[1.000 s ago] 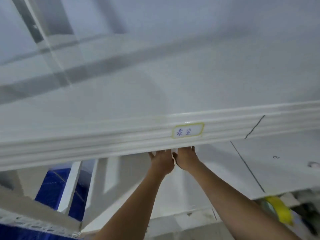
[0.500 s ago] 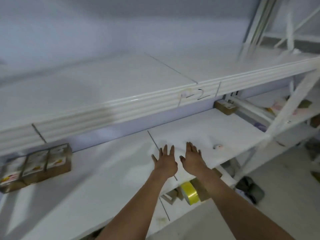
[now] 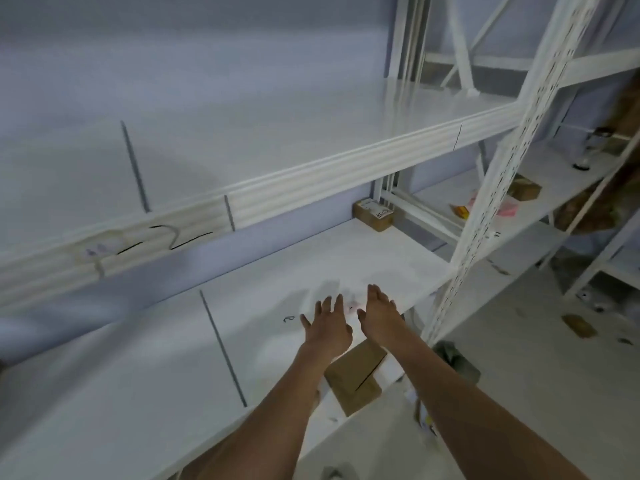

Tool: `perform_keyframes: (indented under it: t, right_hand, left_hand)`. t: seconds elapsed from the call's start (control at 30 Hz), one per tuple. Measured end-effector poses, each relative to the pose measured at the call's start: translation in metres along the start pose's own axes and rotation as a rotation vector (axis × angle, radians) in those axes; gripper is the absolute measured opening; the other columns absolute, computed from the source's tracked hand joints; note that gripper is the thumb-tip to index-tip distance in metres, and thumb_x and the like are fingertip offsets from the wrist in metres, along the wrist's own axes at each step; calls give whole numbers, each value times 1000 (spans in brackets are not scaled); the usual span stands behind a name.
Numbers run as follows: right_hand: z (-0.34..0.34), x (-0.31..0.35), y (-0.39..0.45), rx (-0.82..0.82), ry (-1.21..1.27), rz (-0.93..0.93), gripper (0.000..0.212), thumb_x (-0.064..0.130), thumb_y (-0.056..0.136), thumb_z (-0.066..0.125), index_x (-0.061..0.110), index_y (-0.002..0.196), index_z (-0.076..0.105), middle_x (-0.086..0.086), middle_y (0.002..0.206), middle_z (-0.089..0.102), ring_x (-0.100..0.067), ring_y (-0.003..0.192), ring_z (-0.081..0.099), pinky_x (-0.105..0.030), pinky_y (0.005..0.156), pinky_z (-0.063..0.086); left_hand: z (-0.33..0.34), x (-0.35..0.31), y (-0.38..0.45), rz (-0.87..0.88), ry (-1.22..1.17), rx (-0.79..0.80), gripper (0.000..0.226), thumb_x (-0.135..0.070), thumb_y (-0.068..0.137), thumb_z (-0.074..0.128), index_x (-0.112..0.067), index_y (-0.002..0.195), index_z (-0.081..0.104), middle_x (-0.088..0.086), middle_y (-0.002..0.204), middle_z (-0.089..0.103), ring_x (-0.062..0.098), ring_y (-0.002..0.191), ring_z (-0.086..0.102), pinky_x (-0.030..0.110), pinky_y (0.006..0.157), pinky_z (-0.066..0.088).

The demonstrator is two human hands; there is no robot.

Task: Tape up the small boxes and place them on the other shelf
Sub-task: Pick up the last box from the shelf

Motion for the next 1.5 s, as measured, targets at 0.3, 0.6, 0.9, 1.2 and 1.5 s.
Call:
perform_keyframes:
  t: [0.3, 0.6, 0.9, 1.2, 1.5]
  right_hand:
    - [-32, -46, 116, 65, -33, -31, 67, 25, 105, 43, -2, 156, 8, -17, 164, 15, -32, 150, 22, -45, 122, 20]
    - [-67, -94, 209, 81, -57, -39, 63, 25, 105, 42, 3, 156, 13, -18, 163, 17, -35, 148, 26, -46, 121, 22]
    - [-75, -130, 330, 104, -52, -110, 60, 26, 97, 44, 21, 155, 27, -17, 143, 46, -37, 123, 54, -49, 98, 48]
    - [-82, -126, 392, -26, -285, -202, 70, 46, 97, 40, 13, 156, 22, -23, 158, 27, -42, 144, 29, -52, 117, 27]
    - [-59, -129, 423, 3, -285, -130, 57, 37, 102, 42, 34, 156, 24, -23, 160, 22, -47, 145, 24, -57, 119, 19]
  left_hand:
    - [0, -31, 118, -84, -61, -15, 65, -31, 101, 46, -19, 158, 16, 6, 165, 14, 31, 152, 9, 63, 119, 10]
    - [-24, -79, 197, -153, -109, -55, 64, -27, 102, 43, -18, 158, 15, 6, 165, 13, 29, 152, 9, 62, 120, 8]
    - [-35, -101, 254, -323, -147, -152, 63, -26, 102, 44, -17, 158, 16, 9, 164, 16, 29, 151, 14, 62, 119, 11]
    - [-16, -98, 286, -404, -198, -201, 63, -25, 102, 43, -21, 158, 15, 8, 164, 16, 28, 151, 15, 60, 120, 12]
    - [11, -87, 291, -433, -314, -256, 64, -22, 101, 46, -20, 158, 18, 11, 161, 24, 32, 148, 23, 59, 117, 23]
Point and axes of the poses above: each hand's wrist, its own y-axis towards the middle knuckle, its own z-axis out of the palm, x = y × z, the point moved 2 cm from there along y, towards the middle knuckle
